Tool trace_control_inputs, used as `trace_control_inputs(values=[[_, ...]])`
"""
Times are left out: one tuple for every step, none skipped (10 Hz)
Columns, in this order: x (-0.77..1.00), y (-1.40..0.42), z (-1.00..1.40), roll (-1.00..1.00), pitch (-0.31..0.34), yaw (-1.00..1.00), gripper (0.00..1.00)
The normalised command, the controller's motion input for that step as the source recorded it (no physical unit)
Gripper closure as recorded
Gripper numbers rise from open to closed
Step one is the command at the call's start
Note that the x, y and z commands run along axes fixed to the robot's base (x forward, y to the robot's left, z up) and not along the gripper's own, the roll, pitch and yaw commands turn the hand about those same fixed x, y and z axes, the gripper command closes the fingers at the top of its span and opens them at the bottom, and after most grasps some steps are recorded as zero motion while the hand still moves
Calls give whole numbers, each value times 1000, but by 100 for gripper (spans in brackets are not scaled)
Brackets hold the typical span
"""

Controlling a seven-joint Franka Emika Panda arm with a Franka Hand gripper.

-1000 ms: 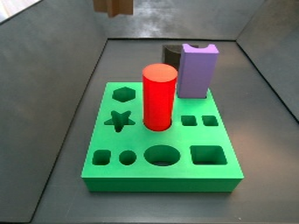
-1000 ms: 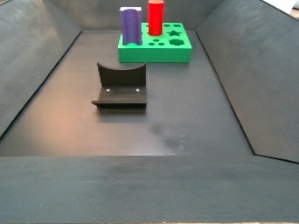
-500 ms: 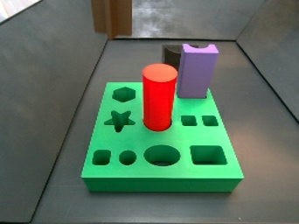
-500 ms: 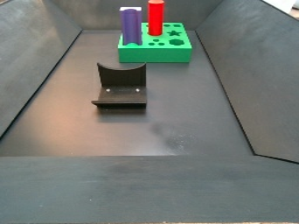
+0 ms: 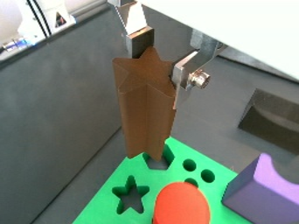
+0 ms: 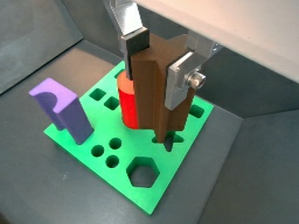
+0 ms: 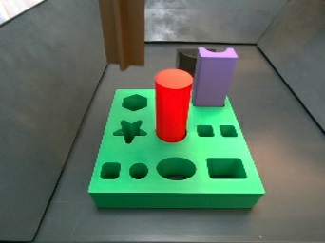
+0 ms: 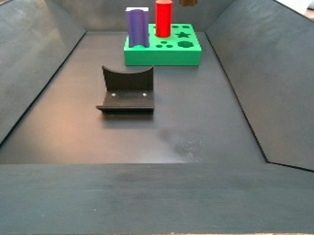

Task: Pick up the star object. Move up. Move to above the board. Insert the star object.
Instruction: Insert the star object.

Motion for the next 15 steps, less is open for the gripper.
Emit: trace_control_inputs(values=[[-137,-51,-314,-126,-123,0,100],[-171,-103,-380,-170,-151,0,100],[-157,-123,-306,-134,-140,0,100],[-160,-177,-314,-120,-149,0,100],[-80,-200,-266,-157,-160,0,100],[0,-189,-257,-191,-157,0,100],[0,-197,-240,-176,-140,0,100],[20,-169,-154,-121,-111,11,100],[0,-146,-86,-29,-64,34,100],[0,-129,-114,0,-39,111,100],[0,-151,-157,27,-21,114,100],[0,-257,-271,123,-9,140,100],[0,-271,-237,89,-17,114,100],[0,0,0,-13,-20,0,100],[0,-20,-254,-10,-13,0,100]])
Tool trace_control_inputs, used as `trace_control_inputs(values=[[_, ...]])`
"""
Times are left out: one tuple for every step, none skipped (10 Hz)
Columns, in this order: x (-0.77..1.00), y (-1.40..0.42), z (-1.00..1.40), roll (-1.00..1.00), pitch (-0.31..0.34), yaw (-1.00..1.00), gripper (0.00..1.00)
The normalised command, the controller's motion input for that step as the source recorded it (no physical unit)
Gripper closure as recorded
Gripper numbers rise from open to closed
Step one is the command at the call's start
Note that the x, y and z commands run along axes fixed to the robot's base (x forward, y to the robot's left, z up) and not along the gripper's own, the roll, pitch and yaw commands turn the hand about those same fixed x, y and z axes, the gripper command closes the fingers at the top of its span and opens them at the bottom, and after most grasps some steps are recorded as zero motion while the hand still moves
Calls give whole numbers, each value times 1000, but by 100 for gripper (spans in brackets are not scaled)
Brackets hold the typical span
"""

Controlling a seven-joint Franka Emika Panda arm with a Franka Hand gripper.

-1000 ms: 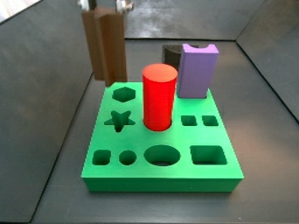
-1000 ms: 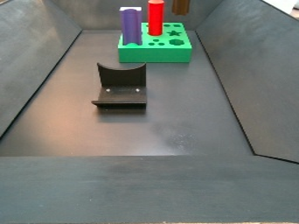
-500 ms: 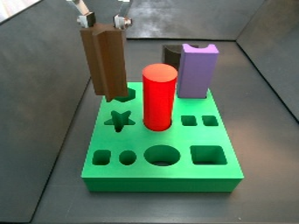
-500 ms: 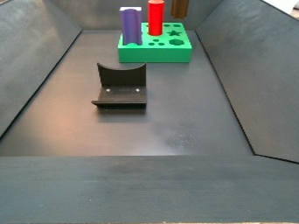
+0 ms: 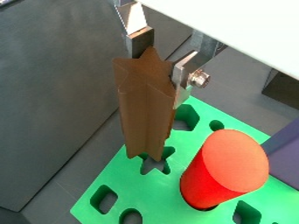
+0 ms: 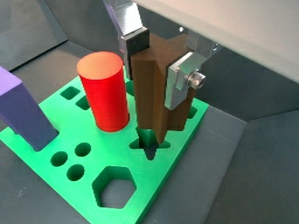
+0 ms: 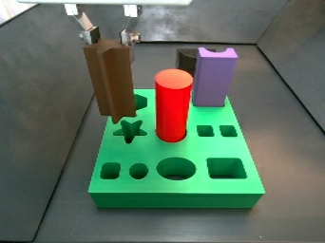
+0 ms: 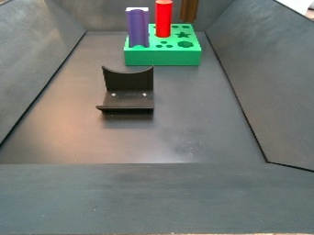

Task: Pick up the star object. Move up. Move to above the board. Insert the star object.
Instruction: Insert the star object.

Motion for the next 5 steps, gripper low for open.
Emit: trace_control_inputs(values=[[391,-131,-89,90,24,377,100],[331,0,0,67,17,377,100],[214,0,0,41,0,349,100],[151,0,0,31,0,234,100],[111,29,0,71,0,266,100]])
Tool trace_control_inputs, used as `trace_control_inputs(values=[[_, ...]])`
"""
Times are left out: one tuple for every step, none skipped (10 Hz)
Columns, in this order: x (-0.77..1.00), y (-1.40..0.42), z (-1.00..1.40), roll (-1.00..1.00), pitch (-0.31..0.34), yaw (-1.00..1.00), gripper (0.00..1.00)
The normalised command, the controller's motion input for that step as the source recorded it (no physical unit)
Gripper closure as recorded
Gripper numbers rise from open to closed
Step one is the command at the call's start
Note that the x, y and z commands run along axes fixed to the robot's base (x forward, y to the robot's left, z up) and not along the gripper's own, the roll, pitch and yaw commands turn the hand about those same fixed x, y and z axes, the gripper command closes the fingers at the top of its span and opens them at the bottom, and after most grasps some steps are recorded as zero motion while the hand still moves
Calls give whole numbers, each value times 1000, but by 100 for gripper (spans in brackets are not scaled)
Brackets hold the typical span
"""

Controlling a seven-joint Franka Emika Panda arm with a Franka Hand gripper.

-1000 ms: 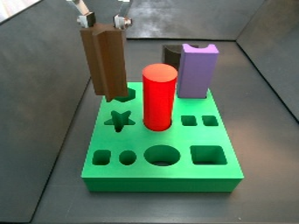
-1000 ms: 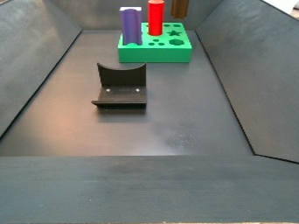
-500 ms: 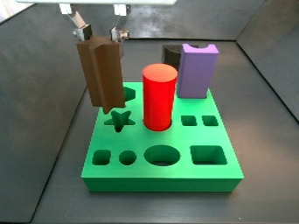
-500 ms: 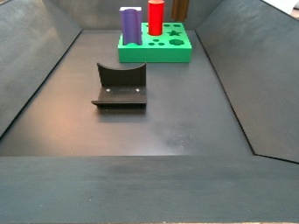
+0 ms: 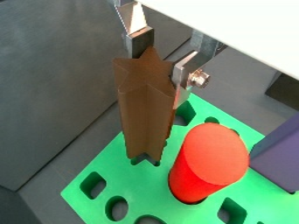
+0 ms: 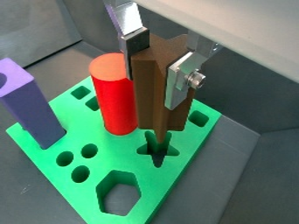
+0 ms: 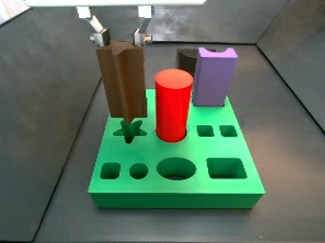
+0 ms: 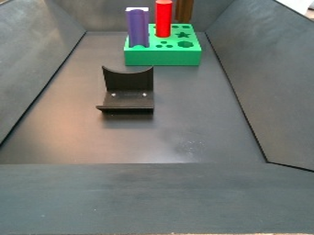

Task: Pick up the star object. Move up. Move to above the board. Insert the star object.
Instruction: Insert the star object.

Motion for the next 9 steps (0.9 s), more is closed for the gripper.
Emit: trace_control_inputs(values=[[89,100,0,59,0,231,100],[0,117,-51,114,0,226,100],[0,157,-86,74,0,189,100],[0,0,-140,16,-7,171,100],[6,0,-331,24,-20,194,100],[0,-57,-386,27,-51,197,100],[0,-83,-314,6,-49,163,100],[0,-146,-240,0,-61,89,100],[0,-97,-246,0,-69,80,100]])
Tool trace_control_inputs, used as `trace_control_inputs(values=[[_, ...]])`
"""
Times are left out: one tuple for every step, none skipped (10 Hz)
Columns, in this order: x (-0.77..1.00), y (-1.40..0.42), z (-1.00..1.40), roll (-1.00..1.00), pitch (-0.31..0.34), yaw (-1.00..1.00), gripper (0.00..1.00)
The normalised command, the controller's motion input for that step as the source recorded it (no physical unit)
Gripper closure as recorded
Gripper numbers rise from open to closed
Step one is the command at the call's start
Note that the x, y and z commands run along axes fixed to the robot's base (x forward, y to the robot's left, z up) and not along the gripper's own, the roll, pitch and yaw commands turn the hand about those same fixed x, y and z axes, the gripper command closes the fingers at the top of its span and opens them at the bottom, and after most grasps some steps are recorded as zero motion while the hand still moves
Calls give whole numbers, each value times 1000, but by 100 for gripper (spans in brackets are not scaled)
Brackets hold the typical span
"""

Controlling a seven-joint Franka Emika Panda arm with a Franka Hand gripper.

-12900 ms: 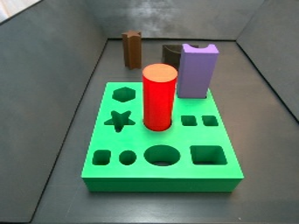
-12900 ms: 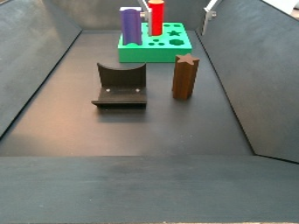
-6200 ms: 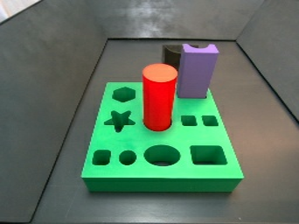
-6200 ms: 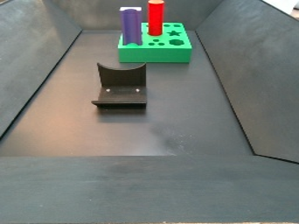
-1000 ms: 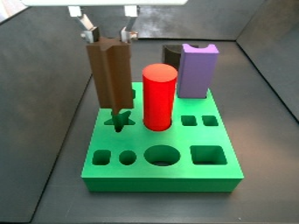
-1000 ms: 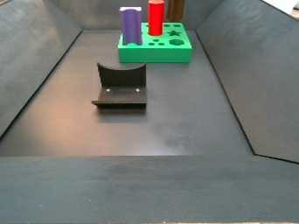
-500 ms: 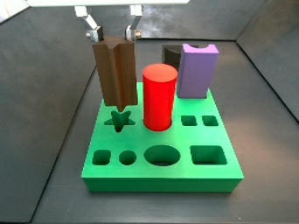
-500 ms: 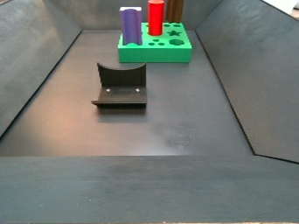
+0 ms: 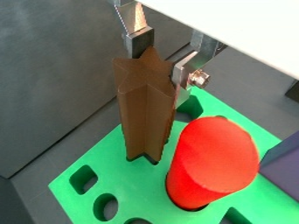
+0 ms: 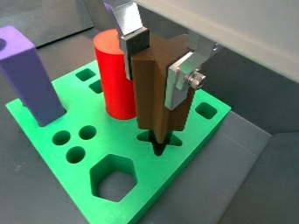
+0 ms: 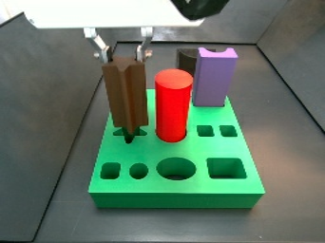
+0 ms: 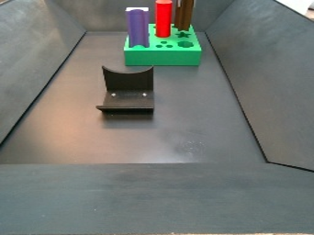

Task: Pick up the star object. Move up. Move to above the board. Insert the star object.
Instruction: Insert the star object.

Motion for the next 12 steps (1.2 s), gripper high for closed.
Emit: trace_control_inputs(values=[[0,-83,-231,0,-67,77,100],[0,-14,-146,0,-36,100,100],[14,0,-243,20,-27,229,100],[6,0,-180,99,-3,340,100],[17,0,-117,90,-3,400,100],[6,0,-43,0,-21,311,100],[0,0,-43,0,-17,171,100],[163,14,-151,36,-3,291,100],[26,0,-31,10,0,37,100],[0,-3,-17,0,0,0,100],[57,-40,-91,0,0,-66,100],[71,-20,-151,19,0,-137,100]])
